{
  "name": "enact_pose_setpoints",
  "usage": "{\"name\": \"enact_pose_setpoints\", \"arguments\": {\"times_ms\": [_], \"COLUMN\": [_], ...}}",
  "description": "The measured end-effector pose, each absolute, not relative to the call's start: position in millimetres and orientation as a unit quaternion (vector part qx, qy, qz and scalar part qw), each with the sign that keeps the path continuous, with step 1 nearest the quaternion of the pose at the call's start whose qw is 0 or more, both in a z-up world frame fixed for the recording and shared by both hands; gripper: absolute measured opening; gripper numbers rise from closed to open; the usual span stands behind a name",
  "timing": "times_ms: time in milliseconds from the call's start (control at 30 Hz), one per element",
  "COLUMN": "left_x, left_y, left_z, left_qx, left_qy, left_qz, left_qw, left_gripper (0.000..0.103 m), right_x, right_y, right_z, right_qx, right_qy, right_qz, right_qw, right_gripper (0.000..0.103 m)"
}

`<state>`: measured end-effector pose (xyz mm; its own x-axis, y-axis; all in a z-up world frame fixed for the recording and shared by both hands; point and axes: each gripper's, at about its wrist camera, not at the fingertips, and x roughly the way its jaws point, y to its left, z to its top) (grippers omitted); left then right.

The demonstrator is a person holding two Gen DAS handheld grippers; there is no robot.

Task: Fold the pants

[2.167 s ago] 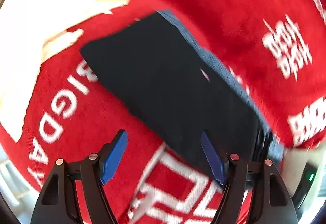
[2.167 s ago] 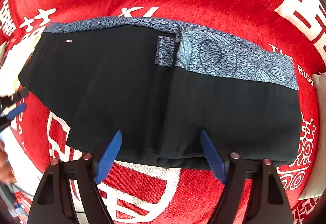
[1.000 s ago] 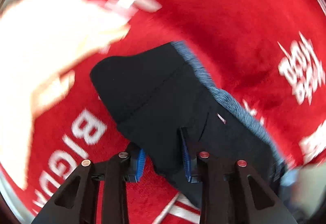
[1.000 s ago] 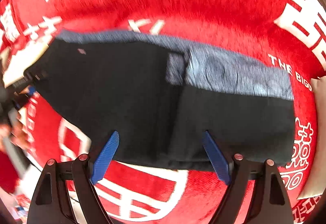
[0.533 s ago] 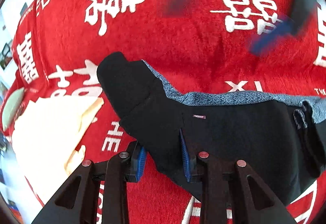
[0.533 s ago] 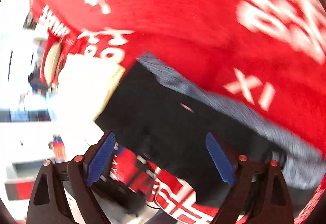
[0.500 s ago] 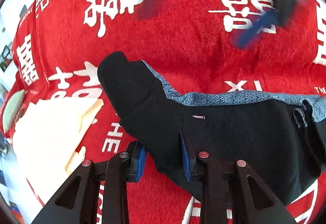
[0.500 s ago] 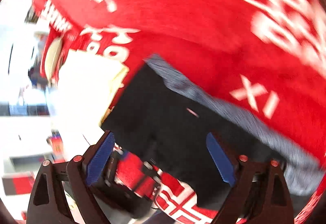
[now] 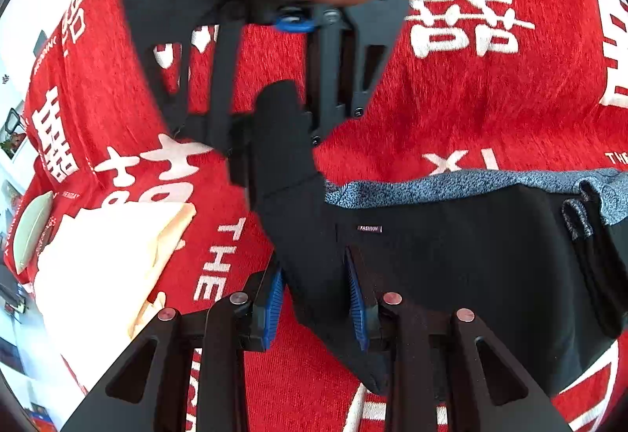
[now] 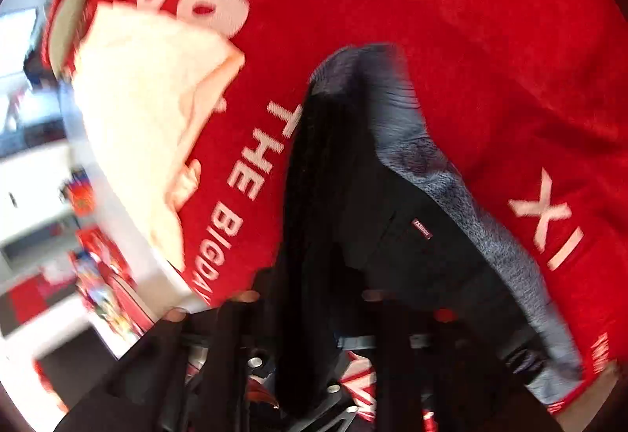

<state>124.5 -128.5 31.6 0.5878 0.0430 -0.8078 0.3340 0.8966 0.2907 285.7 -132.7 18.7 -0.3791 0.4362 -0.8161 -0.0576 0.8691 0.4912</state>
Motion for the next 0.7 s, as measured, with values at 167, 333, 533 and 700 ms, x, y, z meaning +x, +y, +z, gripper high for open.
{"name": "enact_pose_setpoints", "arguments": {"times_ms": [167, 333, 533, 700], "left_x": [112, 98, 65, 27], "left_y": [-145, -171, -232, -294], "left_z": [57, 94, 125, 129], "left_qx": [0.198, 0.163, 0.162, 0.173], "left_qy": [0.429, 0.414, 0.403, 0.417], "left_qz": [-0.116, -0.171, -0.260, -0.328], "left_qw": [0.874, 0.879, 0.862, 0.830], "left_gripper": [0.031, 0.031, 0.031, 0.031], "right_x": [263, 226, 156, 78], "right_y": [-178, -251, -350, -441], "right_z": [45, 84, 118, 124], "right_qx": [0.180, 0.263, 0.346, 0.411], "right_qy": [0.747, 0.683, 0.609, 0.558], "right_qz": [0.257, 0.261, 0.227, 0.177], "right_qw": [0.587, 0.629, 0.677, 0.699], "right_gripper": [0.017, 0.017, 0.017, 0.017]}}
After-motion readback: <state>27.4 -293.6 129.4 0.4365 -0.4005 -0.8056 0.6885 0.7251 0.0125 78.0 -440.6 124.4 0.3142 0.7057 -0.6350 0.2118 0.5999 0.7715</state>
